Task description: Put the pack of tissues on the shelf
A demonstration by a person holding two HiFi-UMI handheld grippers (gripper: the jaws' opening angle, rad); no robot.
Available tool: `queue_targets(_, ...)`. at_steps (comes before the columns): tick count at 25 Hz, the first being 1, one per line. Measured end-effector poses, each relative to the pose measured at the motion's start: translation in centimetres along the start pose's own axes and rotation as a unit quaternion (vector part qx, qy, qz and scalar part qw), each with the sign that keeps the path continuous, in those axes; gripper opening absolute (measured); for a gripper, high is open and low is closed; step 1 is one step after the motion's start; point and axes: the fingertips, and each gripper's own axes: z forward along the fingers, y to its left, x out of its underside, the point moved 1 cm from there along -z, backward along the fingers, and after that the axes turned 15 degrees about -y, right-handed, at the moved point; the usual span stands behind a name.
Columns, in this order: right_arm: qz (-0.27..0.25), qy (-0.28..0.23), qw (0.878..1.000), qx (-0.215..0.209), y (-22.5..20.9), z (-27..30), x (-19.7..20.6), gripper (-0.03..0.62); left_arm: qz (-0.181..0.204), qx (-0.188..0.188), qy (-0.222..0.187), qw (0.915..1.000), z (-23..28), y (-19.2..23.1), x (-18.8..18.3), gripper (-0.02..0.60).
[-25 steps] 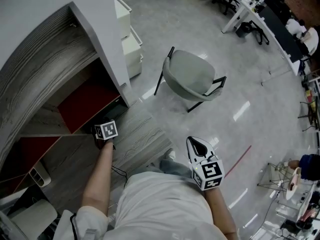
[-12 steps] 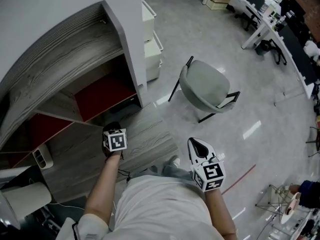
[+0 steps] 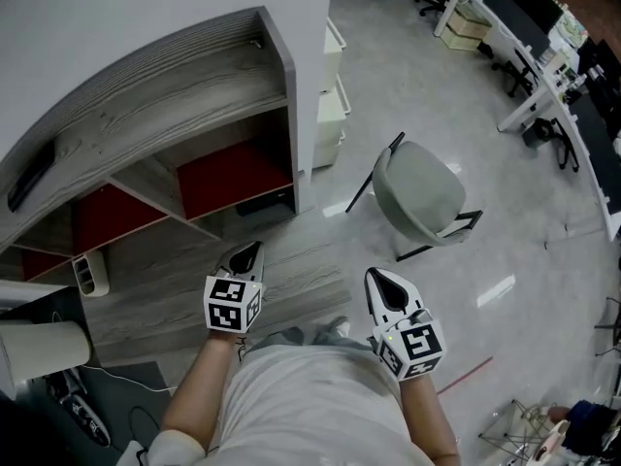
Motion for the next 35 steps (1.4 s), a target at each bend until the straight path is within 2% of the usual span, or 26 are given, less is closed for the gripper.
queue_targets(6,-0.017,-0.034,0.999,-0.038,1.1,0.0,-3.9,0.028,0.001,0.051,-0.099,0.9938,-3.5,-3.2,-7.2,0.015)
queue_targets(10,-0.030,-0.048,0.997,-0.057,1.7,0.0,-6.0,0.028,0.001,0.069,-0.156,0.9854,-5.7,-4.5,-10.9,0.015)
queue_targets(15,-0.036,-0.066,0.995,-0.072,2.3,-0.1,-7.9,0.028,-0.004,0.086,-0.227,0.9700,-8.1,-6.1,-13.9,0.017)
queue_targets(18,-0.039,-0.074,0.993,-0.077,2.5,-0.3,-8.6,0.028,-0.001,0.086,-0.242,0.9666,-8.8,-6.4,-14.5,0.017)
queue_targets(24,-0.036,-0.083,0.992,-0.083,2.9,-0.4,-9.2,0.028,0.003,0.063,-0.253,0.9655,-9.7,-6.4,-14.9,0.015)
queue_targets(28,-0.036,-0.087,0.992,-0.083,2.9,-0.6,-9.2,0.028,0.035,0.053,-0.244,0.9677,-10.0,-6.7,-14.3,0.015)
queue_targets(32,-0.045,-0.081,0.991,-0.092,3.3,-0.6,-8.8,0.028,0.051,0.060,-0.268,0.9601,-10.8,-7.1,-14.8,0.015)
queue_targets(35,-0.042,-0.081,0.992,-0.091,3.4,-0.7,-9.0,0.028,0.058,0.055,-0.273,0.9587,-11.0,-7.4,-15.1,0.015)
